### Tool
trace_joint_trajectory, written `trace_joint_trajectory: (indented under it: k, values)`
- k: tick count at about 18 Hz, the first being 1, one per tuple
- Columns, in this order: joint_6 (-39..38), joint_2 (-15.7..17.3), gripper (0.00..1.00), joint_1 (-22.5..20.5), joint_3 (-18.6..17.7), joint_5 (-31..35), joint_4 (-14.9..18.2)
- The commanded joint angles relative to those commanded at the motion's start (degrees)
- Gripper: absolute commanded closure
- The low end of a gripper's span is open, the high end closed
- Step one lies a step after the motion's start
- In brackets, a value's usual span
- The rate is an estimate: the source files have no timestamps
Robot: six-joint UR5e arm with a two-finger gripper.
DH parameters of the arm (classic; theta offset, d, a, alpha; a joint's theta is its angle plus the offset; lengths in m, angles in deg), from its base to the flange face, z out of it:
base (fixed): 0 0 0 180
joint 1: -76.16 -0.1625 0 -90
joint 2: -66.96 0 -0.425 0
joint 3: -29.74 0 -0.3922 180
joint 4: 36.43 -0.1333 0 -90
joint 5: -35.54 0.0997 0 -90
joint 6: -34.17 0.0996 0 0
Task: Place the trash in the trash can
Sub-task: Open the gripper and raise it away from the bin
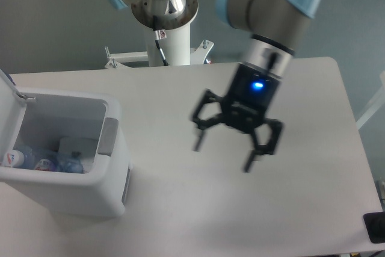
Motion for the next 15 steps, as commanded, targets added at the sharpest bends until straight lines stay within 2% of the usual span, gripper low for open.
trace_joint_trajectory:
  k: [4,6,8,9,11,15]
  values:
    - [3.5,-1.7,0.0,0.2,-0.2,9.9,1.4]
    - [3.7,-1.9,0.0,1.0,-0.5,21.2,1.8]
    - [5.1,-2.8,0.0,5.6,0.3,30.9,2.0]
    - [6.0,-2.9,0.0,6.3,0.3,33.9,2.1]
    - [9.7,-2.6,0.0,7.2,-1.6,38.9,2.4]
    - [9.9,-2.5,0.0,8.4,-1.9,39.5,2.3]
